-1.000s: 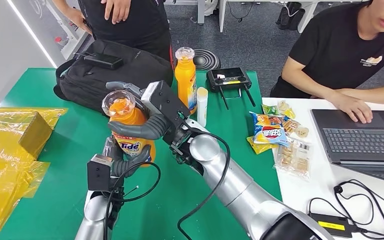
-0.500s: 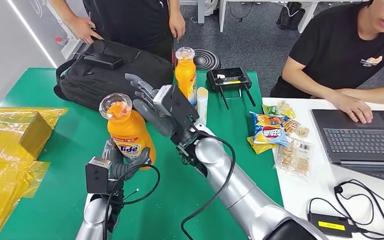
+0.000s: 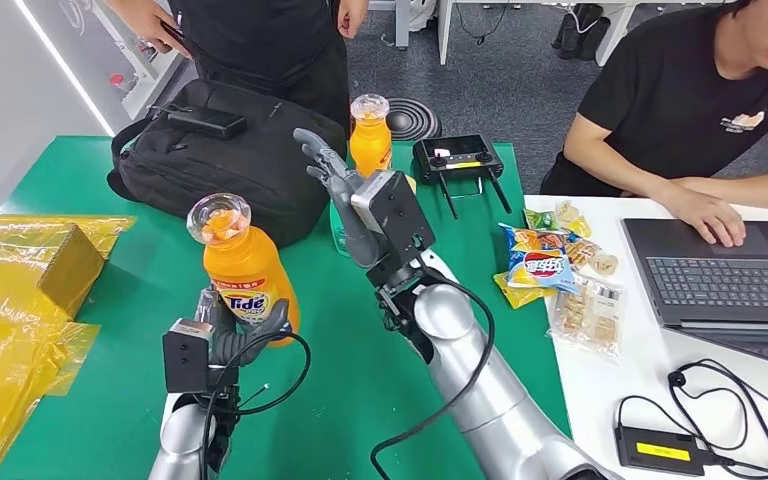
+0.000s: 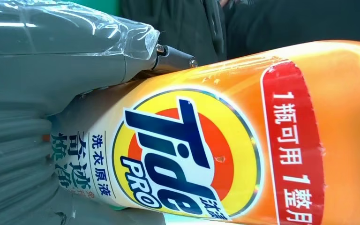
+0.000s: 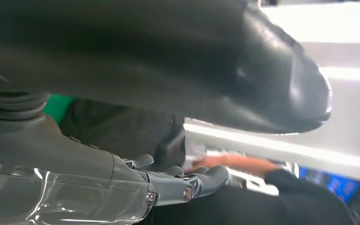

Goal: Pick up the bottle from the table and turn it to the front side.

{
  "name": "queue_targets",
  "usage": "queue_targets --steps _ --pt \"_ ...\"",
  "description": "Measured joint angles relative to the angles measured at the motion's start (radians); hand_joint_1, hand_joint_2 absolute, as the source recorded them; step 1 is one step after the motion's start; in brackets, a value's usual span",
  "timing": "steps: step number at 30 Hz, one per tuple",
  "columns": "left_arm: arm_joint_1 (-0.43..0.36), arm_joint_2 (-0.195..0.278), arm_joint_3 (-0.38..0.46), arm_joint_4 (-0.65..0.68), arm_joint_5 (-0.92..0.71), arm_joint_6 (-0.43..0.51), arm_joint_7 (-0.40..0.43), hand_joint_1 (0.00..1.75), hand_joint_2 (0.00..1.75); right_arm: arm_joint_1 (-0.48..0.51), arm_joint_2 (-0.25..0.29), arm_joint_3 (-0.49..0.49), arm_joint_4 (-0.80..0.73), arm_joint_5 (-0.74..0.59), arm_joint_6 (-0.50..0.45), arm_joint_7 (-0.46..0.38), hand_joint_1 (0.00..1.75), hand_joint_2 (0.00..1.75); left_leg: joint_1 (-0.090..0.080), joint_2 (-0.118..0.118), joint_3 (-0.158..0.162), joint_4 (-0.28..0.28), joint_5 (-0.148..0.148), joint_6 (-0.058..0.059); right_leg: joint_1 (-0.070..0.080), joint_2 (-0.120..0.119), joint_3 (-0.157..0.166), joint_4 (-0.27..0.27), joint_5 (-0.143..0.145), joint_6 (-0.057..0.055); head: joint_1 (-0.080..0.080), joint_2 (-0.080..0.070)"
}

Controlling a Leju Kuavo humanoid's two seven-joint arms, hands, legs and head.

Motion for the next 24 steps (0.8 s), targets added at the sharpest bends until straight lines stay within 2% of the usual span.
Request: queue_targets --steps 6,10,17,24 --pt "0.001 0.0 0.015 -0.003 -0.006 0.008 0.0 1.75 1.75 0.029 -0.002 -0.025 -0.043 0.017 -0.004 -0.001 0.0 0.0 0.0 0.0 0.0 0.0 0.0 0.0 0.0 0.0 0.0 0.0 0.0 0.0 0.0 0.0" --pt "-0.008 0.013 0.106 -0.008 -0.045 0.044 0.007 1.75 1.75 0.158 -0.015 -0.122 -0.191 0.039 -0.011 -0.024 0.0 0.0 0.0 0.0 0.0 0.0 0.0 0.0 0.0 0.0 0.0 0.0 0.0 0.0 0.0 0.0" --pt "-0.067 0.101 0.283 0.019 -0.135 0.084 0.026 1.75 1.75 0.33 -0.058 -0.22 -0.328 0.04 -0.02 -0.073 0.0 0.0 0.0 0.0 0.0 0.0 0.0 0.0 0.0 0.001 0.0 0.0 0.0 0.0 0.0 0.0" --pt "-0.097 0.155 0.38 0.068 -0.171 0.089 0.03 1.75 1.75 0.4 -0.08 -0.252 -0.383 0.041 -0.019 -0.08 0.0 0.0 0.001 0.001 0.0 0.0 0.0 0.0 0.0 0.001 -0.001 0.0 -0.001 0.0 0.0 0.0"
